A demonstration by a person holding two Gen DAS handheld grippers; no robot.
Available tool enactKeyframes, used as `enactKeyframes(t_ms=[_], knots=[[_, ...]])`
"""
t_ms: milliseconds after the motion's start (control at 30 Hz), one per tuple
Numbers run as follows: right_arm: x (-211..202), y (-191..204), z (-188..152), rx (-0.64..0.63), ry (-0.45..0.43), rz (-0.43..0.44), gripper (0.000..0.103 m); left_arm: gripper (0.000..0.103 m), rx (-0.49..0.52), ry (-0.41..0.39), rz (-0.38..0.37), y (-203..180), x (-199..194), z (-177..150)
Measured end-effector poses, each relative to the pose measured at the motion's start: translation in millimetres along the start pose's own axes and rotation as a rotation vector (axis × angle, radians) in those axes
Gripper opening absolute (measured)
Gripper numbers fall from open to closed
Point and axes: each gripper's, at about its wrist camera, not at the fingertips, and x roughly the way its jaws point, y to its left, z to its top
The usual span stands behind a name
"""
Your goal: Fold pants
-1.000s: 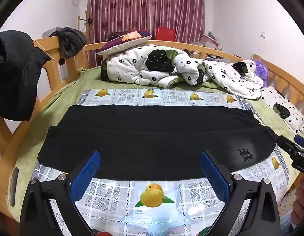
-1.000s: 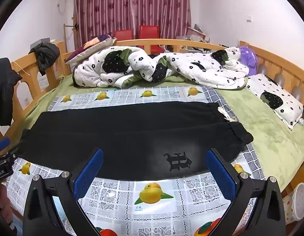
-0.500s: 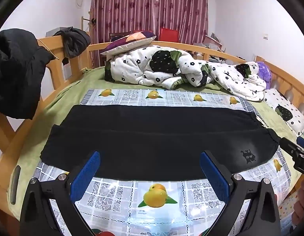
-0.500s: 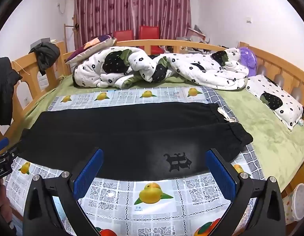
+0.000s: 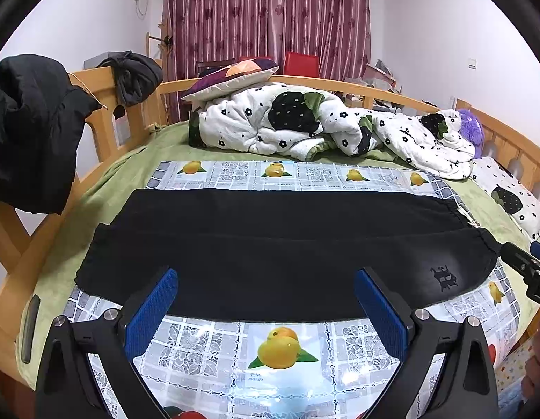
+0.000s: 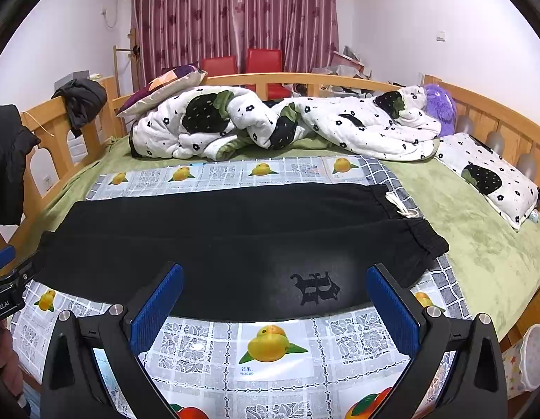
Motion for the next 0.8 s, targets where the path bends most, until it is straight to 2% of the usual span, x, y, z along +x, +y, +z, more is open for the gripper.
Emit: enactKeyframes(t_ms=[800], knots=[[-2.7,-2.1,0.6,-0.003,-0.006,-0.005,0.103,0.102,-0.014,0.004,-0.001,5.7,-2.2,-0.6]])
